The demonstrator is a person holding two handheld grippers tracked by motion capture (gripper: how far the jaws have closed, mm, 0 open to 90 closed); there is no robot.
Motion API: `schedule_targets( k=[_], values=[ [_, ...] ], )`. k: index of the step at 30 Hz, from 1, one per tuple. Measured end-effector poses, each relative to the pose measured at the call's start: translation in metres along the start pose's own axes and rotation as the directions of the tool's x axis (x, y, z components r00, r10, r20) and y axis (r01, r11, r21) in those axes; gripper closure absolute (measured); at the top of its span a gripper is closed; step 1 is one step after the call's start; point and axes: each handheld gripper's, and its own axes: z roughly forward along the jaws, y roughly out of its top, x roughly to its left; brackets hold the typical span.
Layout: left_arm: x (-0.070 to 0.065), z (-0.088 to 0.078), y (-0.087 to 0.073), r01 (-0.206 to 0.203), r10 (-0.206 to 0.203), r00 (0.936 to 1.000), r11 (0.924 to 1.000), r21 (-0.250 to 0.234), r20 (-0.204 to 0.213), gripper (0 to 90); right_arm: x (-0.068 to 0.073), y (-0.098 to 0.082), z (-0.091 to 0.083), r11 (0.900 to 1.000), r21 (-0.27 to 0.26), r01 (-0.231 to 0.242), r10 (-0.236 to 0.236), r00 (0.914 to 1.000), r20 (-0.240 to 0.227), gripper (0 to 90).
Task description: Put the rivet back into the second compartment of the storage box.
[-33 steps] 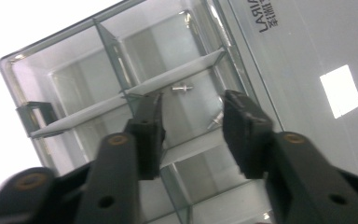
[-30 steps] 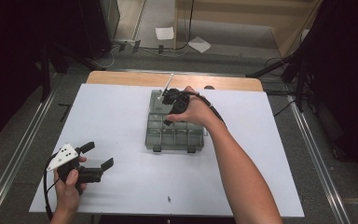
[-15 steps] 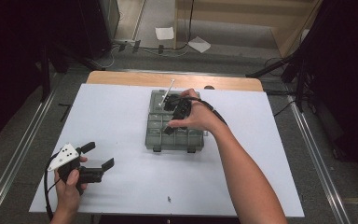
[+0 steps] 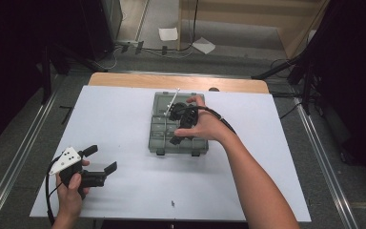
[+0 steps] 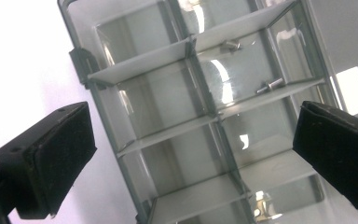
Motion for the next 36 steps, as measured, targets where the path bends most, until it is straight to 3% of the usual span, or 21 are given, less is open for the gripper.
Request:
schedule_targets(
  k=[12,36],
  values=[
    [-0.001,0.001,0.000,-0.010,0.010,0.9999,0.9999,0.004,0.005,0.0,0.019,-0.016,-0.004,0.999,-0.025,0.027,-0.026,0.9995,0.015,0.9],
    [-0.001,0.002,0.000,-0.014,0.014,0.9999,0.9999,0.009,0.002,0.0,0.053,-0.044,-0.005,0.999,-0.042,0.033,-0.032,0.9988,0.036,7.0]
  ],
)
